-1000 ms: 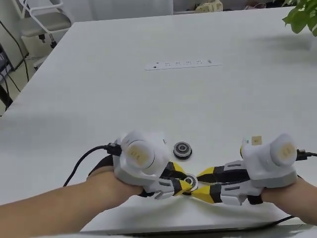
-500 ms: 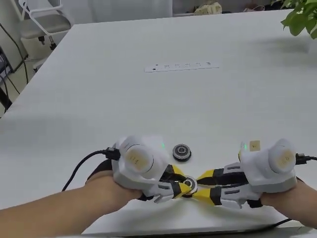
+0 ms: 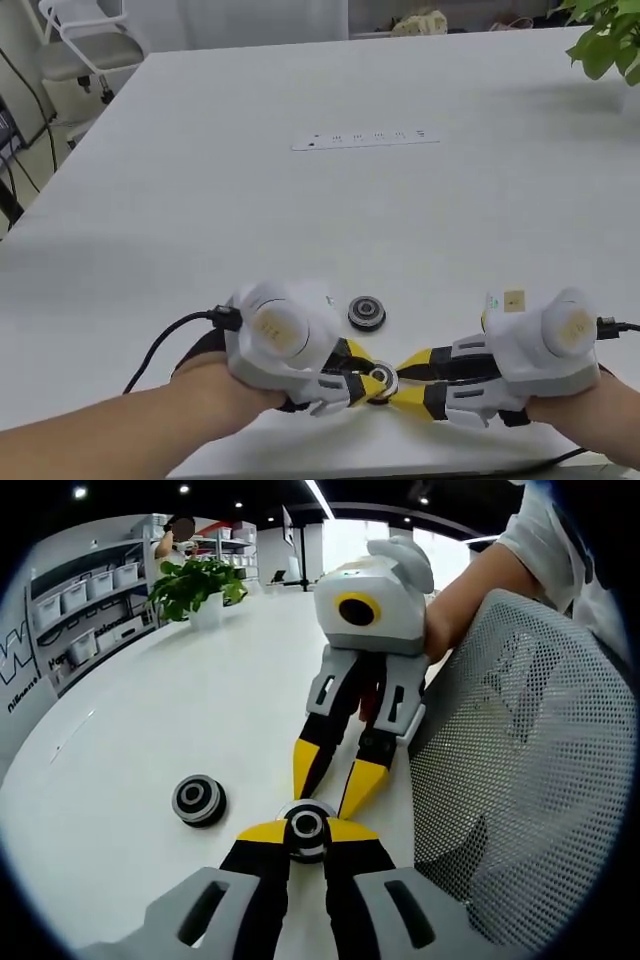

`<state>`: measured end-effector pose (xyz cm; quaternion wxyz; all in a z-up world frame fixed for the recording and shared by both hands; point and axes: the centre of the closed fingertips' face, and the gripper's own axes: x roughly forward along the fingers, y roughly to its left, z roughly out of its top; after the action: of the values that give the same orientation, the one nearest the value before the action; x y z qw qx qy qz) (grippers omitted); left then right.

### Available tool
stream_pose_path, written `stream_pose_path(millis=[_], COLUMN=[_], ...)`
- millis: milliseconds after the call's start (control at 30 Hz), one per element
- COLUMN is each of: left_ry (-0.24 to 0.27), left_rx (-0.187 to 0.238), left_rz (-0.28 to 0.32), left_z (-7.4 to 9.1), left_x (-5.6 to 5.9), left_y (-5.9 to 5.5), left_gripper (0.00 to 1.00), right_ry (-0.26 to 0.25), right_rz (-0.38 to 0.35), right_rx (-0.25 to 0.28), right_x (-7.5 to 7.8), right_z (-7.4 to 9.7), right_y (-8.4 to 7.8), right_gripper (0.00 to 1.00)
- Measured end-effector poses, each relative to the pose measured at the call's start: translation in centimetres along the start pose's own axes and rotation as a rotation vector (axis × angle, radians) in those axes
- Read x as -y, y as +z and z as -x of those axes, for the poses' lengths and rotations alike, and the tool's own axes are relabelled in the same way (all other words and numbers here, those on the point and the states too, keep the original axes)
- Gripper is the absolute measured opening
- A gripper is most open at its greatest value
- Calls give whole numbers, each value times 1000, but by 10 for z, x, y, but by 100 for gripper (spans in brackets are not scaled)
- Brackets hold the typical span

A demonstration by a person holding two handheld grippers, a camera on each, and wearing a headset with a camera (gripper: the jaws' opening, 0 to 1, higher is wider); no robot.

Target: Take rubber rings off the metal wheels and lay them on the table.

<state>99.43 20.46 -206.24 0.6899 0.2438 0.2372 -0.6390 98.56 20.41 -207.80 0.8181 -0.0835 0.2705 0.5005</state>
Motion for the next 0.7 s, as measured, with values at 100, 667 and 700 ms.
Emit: stream_pose_path(millis=[100,667,700], left_ry=[-1,6,7], left_rx=[2,-1,-1], left_rz=[2,-4,-4], left_z=[0,1,1], left_x=[0,0,0], left_y=[0,0,-1], left_gripper=[7,7,7], right_ry=[-1,-6,-6], right_rz=[-5,-58,-60], right_rx=[2,-1,-2], right_x=[0,2,2], right_z=[0,4,4], right_y=[0,-4,-4], right_gripper=[15,0,0])
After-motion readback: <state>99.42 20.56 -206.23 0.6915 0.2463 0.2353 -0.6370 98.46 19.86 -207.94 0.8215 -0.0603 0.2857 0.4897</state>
